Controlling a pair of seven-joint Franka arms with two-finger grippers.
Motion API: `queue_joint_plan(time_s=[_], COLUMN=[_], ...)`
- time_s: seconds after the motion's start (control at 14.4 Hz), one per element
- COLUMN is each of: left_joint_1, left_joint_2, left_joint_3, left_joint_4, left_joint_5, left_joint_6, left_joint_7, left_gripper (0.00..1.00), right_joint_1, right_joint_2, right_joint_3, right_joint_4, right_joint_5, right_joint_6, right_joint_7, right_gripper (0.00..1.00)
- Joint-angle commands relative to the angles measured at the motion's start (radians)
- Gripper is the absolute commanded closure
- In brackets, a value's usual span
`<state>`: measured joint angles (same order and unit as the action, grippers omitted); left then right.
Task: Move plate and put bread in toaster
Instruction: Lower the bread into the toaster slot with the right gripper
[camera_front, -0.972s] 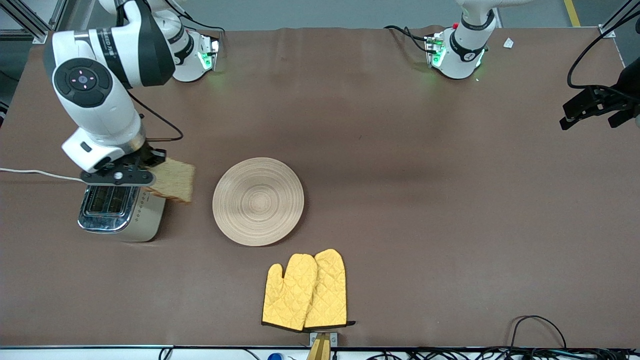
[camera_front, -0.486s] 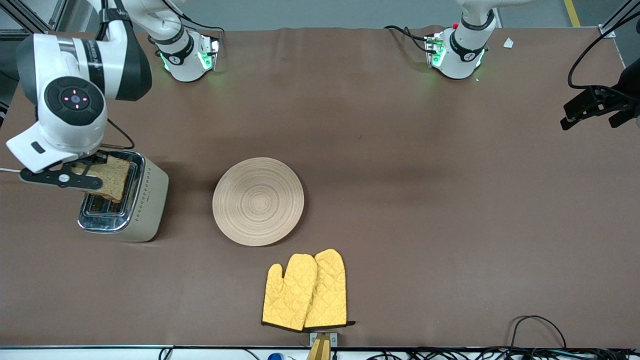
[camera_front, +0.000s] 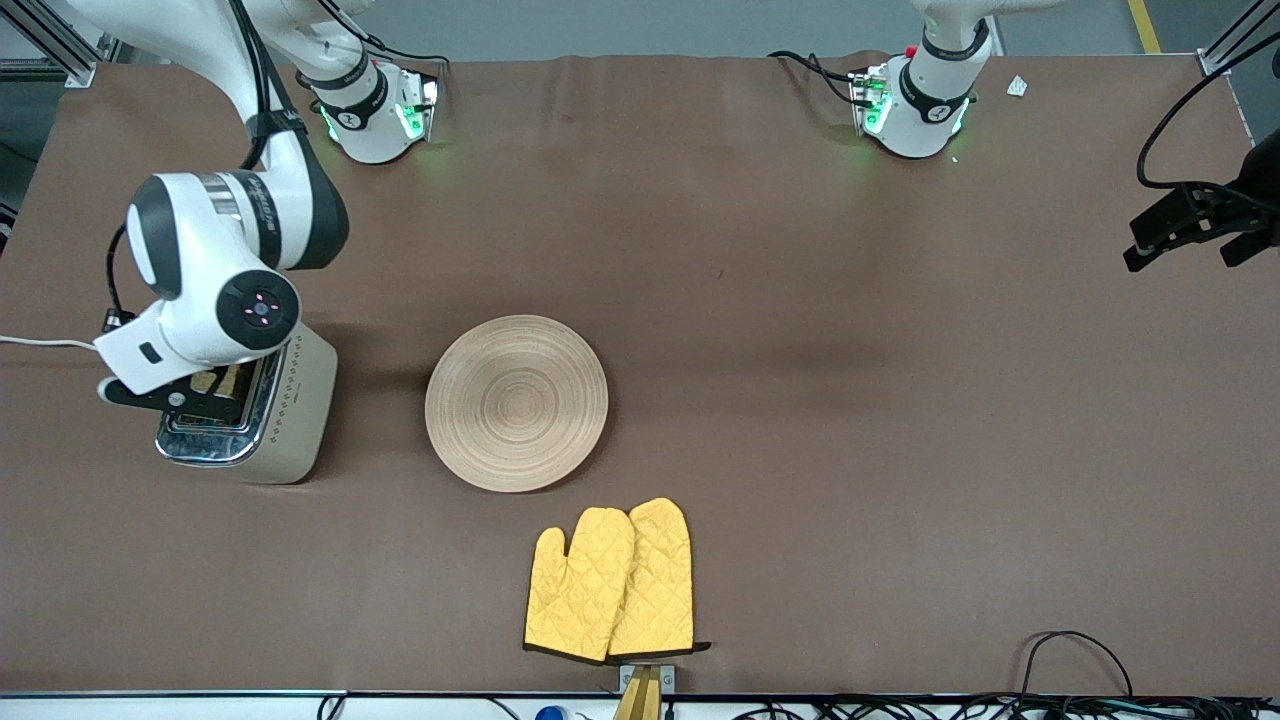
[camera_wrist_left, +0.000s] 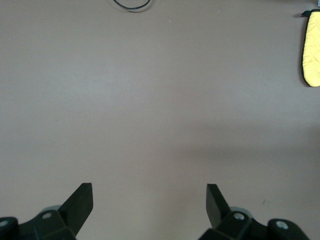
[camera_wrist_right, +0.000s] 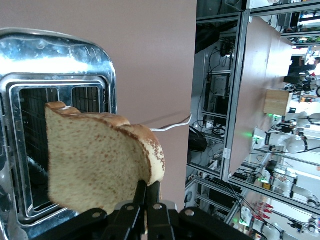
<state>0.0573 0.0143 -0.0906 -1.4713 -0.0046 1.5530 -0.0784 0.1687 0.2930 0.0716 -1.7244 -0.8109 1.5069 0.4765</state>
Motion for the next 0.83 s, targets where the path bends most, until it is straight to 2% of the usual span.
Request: queue_joint_plan(time_s=[0.0, 0.21, 0.42, 0.62, 0.69, 0.76], left_joint_1=[0.015, 0.015, 0.015, 0.012, 0.009, 0.006], left_joint_2=[-0.005, -0.022, -0.017, -0.016, -0.016, -0.014], left_joint_3=[0.002, 0.002, 0.003, -0.009, -0.009, -0.009], left_joint_4=[0.002, 0.003, -0.003, -0.006, -0.003, -0.004], left_joint_5=[-0.002, -0.002, 0.002, 0.005, 0.002, 0.003], left_joint_6=[0.001, -0.039, -0.047, -0.057, -0.066, -0.068], left_joint_7=[0.006, 0.005, -0.001, 0.012, 0.012, 0.014], left_gripper=[0.00, 0.00, 0.00, 0.00, 0.00, 0.00], right_joint_1=[0.003, 0.034, 0.058, 0.058, 0.058, 0.057], right_joint_2=[0.011, 0.057, 0.115, 0.136, 0.152, 0.161], right_joint_3=[0.005, 0.005, 0.005, 0.005, 0.005, 0.005], right_joint_4=[0.006, 0.031, 0.103, 0.109, 0.111, 0.112], right_joint_5=[-0.028, -0.031, -0.031, -0.031, -0.031, -0.031], right_joint_6=[-0.017, -0.023, -0.080, -0.082, -0.082, -0.082], right_joint_7=[0.039, 0.100, 0.132, 0.187, 0.220, 0.240], right_gripper=[1.00, 1.00, 1.00, 0.98, 0.88, 0.73])
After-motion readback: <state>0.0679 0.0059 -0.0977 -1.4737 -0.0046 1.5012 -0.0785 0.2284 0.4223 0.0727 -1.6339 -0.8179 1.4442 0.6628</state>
